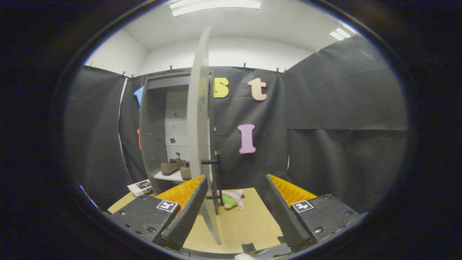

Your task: Open the shoe cabinet door, grab the shoes and put them into the shoe cabinet, then close the shoe cabinet door.

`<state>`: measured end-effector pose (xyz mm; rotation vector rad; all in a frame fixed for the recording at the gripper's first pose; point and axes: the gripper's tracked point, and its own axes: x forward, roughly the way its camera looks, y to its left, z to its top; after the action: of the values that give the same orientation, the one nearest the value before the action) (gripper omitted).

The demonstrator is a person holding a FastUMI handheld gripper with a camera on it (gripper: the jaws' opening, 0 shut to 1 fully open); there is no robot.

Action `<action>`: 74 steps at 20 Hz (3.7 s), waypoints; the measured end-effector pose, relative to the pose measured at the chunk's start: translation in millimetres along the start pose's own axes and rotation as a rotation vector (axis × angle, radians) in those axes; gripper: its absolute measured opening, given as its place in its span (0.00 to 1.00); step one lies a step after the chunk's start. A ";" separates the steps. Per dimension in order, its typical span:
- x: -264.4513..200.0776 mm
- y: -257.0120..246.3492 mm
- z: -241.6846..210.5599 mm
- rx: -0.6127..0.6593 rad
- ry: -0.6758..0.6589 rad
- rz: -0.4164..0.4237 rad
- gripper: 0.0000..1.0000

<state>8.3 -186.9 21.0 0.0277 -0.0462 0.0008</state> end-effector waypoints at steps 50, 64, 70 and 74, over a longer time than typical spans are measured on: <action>32.5 241.7 -29.7 -0.056 0.066 0.139 1.00; -43.0 182.3 -18.5 -0.056 0.032 0.022 1.00; -57.1 176.7 -24.1 -0.045 0.044 0.022 1.00; -59.9 178.5 -19.6 -0.055 0.030 0.025 1.00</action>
<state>-50.9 -7.9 3.6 -0.0280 -0.0167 0.0245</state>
